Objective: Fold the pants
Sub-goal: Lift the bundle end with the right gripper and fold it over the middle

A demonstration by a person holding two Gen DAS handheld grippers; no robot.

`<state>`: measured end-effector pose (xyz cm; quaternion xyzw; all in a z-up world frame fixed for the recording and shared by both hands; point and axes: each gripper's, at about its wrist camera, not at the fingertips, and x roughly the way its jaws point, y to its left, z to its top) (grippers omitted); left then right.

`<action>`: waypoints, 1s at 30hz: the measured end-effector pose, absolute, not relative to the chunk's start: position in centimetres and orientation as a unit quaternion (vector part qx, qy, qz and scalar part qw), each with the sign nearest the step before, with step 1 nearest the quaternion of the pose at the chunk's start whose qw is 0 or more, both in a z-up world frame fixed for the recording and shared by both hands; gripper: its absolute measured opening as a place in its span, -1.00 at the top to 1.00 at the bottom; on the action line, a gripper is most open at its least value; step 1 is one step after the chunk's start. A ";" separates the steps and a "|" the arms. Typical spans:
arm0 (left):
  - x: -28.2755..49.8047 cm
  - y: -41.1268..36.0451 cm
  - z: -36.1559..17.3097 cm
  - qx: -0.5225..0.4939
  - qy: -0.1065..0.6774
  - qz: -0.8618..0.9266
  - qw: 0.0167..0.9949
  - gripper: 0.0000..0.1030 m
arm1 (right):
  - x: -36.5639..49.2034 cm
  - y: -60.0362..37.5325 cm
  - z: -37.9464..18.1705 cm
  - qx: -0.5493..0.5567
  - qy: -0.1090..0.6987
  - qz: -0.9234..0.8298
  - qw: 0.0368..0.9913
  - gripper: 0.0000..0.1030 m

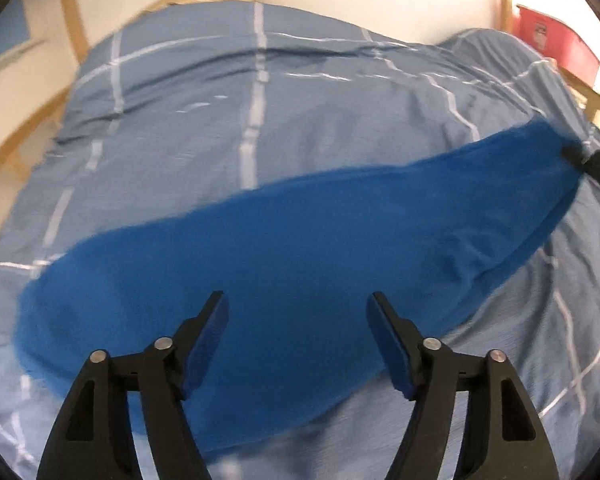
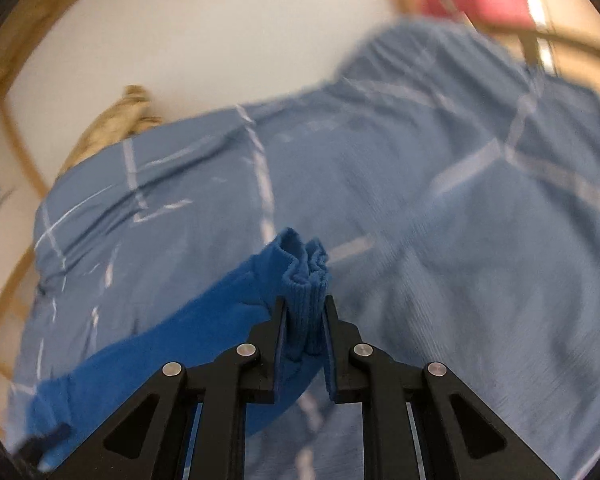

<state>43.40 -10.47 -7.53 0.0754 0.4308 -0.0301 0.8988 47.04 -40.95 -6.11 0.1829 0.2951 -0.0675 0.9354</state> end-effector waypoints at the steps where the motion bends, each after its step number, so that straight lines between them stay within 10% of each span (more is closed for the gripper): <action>1: 43.1 -9.3 -6.9 0.071 0.426 -0.022 0.902 -0.38 | 46.8 -40.0 -4.9 0.167 0.285 -0.060 0.942 0.68; 12: 40.6 2.1 -3.7 0.033 0.396 0.039 0.917 -0.54 | 45.3 -24.4 2.4 0.014 0.245 0.091 0.965 0.68; 23: 38.4 9.7 -7.1 0.014 0.424 0.086 0.902 -0.54 | 45.8 -12.0 -5.5 -0.096 0.328 0.168 0.925 0.67; 30: 37.7 12.0 -7.5 -0.001 0.425 0.101 0.900 -0.54 | 45.3 -10.1 -8.8 -0.074 0.380 0.189 0.903 0.33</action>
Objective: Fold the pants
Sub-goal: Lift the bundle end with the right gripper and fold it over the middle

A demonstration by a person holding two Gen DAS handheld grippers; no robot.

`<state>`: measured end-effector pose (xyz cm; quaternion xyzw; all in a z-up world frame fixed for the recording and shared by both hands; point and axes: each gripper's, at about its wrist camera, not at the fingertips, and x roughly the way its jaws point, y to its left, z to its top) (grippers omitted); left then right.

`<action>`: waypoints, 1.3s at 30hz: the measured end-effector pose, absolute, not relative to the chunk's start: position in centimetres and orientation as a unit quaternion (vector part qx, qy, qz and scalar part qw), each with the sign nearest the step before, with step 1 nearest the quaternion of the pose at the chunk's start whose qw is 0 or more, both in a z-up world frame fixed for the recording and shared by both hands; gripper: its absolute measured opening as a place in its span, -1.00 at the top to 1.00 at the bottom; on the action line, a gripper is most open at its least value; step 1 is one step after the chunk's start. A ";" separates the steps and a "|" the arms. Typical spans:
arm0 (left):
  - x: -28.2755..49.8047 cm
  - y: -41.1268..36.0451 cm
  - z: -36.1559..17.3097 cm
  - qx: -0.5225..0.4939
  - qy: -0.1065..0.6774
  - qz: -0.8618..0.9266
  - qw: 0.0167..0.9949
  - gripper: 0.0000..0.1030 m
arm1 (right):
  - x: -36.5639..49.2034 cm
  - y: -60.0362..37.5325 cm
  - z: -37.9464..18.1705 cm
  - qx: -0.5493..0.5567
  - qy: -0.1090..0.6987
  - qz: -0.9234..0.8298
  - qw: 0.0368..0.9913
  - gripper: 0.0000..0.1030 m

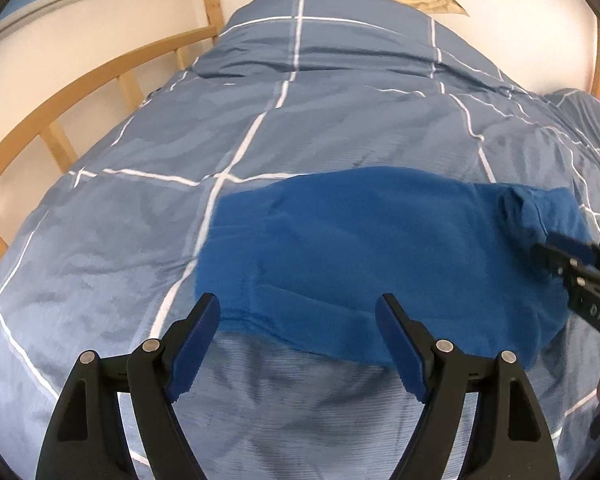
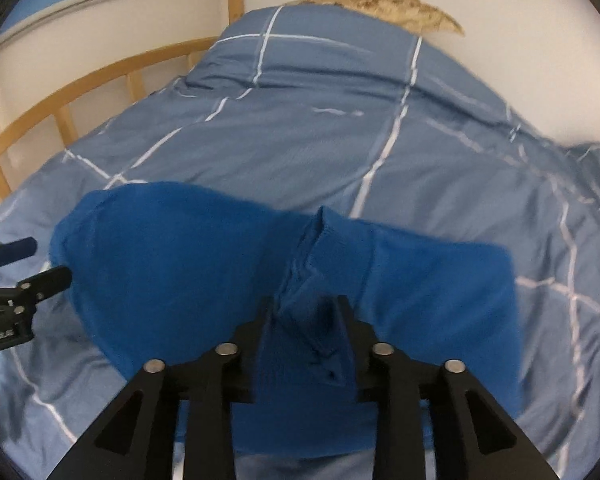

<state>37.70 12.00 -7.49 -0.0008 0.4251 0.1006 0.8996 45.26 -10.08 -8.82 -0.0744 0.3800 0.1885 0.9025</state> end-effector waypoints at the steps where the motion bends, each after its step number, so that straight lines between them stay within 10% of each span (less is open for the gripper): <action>1: 37.6 12.4 -7.4 -0.003 0.424 0.103 0.900 -0.54 | 45.1 -10.0 -9.0 -0.061 0.386 0.200 0.898 0.33; 28: 36.8 20.4 -7.8 -0.038 0.399 0.076 0.913 -0.53 | 44.8 -9.2 -7.2 0.022 0.369 0.068 0.926 0.03; 39: 38.8 22.8 -11.6 -0.236 0.426 0.049 0.872 -0.28 | 47.0 -7.9 -10.4 0.008 0.407 0.064 0.911 0.20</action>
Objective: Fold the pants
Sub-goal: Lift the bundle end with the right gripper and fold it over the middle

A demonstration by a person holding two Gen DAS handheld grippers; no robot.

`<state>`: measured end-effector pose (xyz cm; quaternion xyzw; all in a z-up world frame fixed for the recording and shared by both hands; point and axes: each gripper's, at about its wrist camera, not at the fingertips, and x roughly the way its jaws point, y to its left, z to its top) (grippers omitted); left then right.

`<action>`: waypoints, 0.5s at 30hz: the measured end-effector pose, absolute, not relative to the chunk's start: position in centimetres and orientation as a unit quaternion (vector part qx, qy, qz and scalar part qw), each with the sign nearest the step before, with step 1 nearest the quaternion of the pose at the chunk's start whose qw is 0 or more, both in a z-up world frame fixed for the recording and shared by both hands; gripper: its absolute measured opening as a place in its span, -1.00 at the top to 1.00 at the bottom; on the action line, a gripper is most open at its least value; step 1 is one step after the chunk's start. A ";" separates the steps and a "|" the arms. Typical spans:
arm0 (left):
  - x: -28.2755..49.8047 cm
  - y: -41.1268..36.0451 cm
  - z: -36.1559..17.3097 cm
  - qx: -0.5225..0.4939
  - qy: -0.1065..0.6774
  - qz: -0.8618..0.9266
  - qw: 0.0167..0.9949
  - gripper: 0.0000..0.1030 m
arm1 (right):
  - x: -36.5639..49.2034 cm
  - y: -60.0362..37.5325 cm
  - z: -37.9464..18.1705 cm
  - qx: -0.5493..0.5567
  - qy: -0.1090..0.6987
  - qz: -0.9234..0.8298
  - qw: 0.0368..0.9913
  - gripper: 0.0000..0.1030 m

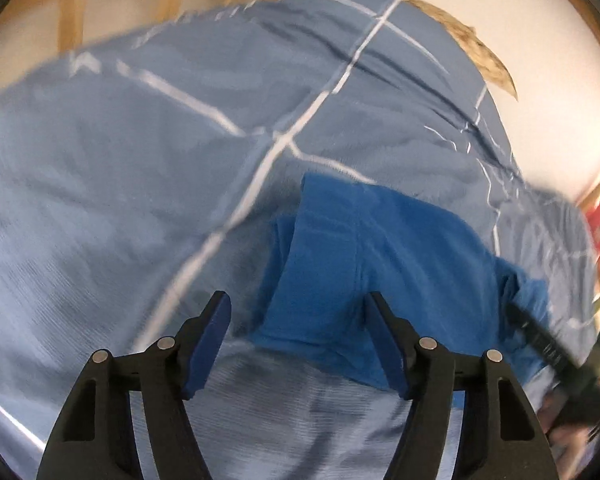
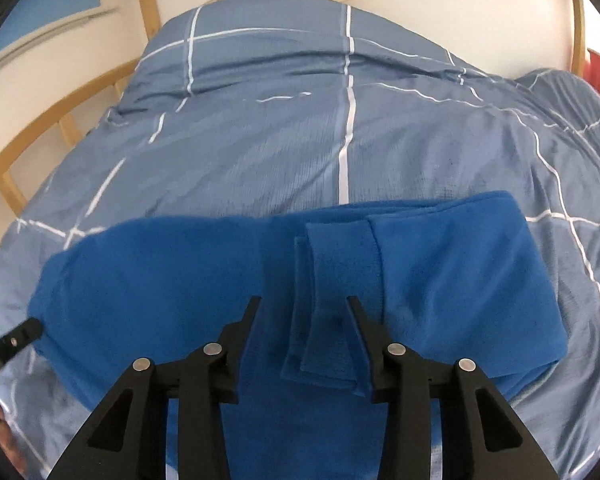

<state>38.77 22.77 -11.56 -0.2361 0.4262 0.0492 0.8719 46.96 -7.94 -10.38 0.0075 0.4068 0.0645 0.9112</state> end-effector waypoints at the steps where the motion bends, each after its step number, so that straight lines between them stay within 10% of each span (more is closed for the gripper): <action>1: 39.0 22.9 -12.3 -0.251 0.433 0.051 0.864 -0.28 | 47.0 -7.8 -10.6 0.000 0.407 0.064 0.911 0.20; 9: 40.0 22.6 -14.4 -0.276 0.438 0.053 0.854 -0.27 | 47.5 -7.5 -11.7 -0.016 0.417 0.069 0.906 0.20; 15: 40.2 23.0 -14.8 -0.301 0.423 0.039 0.854 0.17 | 47.6 -7.3 -12.3 -0.020 0.421 0.070 0.904 0.20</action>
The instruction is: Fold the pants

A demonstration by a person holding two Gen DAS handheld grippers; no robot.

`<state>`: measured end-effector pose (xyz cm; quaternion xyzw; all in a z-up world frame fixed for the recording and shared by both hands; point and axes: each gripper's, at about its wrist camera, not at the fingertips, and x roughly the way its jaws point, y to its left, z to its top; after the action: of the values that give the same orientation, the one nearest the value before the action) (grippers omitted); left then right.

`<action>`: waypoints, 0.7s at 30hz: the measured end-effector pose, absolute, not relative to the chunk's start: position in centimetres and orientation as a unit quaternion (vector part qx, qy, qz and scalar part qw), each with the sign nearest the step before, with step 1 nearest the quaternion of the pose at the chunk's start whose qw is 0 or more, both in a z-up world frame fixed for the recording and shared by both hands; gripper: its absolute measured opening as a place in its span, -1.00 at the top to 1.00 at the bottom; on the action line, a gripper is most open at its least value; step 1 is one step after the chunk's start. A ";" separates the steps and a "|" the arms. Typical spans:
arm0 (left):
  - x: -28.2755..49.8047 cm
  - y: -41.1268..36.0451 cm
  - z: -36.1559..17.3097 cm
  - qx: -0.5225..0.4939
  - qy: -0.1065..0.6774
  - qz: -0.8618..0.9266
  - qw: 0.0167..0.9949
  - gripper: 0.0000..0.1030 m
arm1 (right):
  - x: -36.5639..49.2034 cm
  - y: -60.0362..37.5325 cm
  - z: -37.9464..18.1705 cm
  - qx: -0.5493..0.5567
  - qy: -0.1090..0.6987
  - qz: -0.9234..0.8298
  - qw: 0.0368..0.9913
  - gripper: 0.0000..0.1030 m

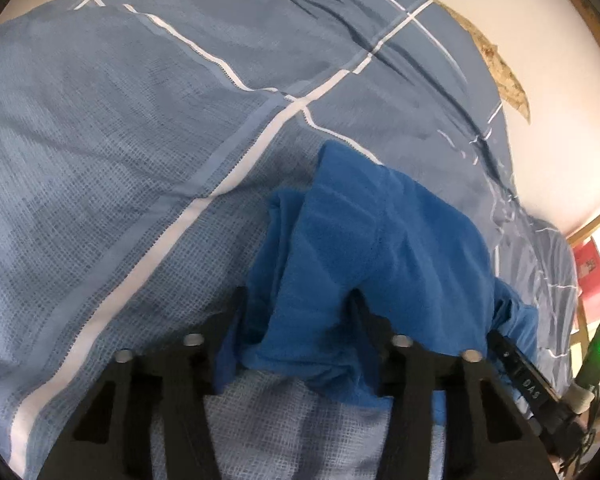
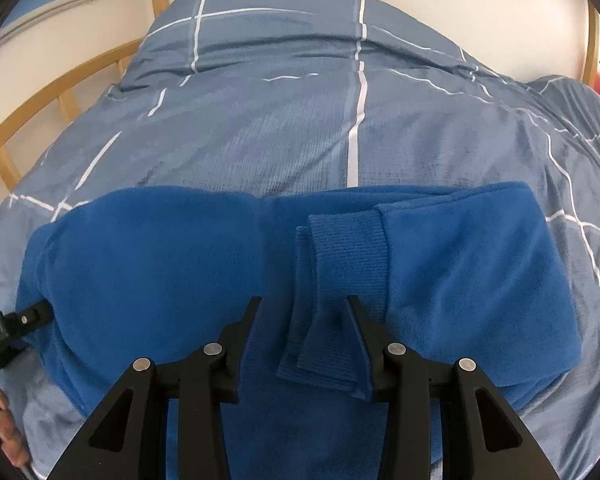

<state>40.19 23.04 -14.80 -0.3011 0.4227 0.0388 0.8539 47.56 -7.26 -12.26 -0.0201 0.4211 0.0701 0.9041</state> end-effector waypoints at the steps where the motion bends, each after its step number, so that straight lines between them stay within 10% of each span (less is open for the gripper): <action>1: 40.1 23.0 -14.7 -0.302 0.419 0.036 0.856 0.23 | 47.5 -7.1 -12.3 -0.025 0.420 0.069 0.904 0.20; 9: 39.1 21.9 -11.4 -0.253 0.387 0.010 0.887 0.62 | 47.4 -7.5 -12.6 -0.025 0.420 0.078 0.904 0.20; 21: 41.7 23.0 -10.5 -0.186 0.405 0.017 0.895 -0.12 | 47.5 -6.7 -12.3 -0.037 0.432 0.069 0.899 0.20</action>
<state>41.70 23.01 -10.49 -0.1861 0.4048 0.0166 0.8951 47.54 -6.73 -12.27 -0.0371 0.4316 0.0687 0.8987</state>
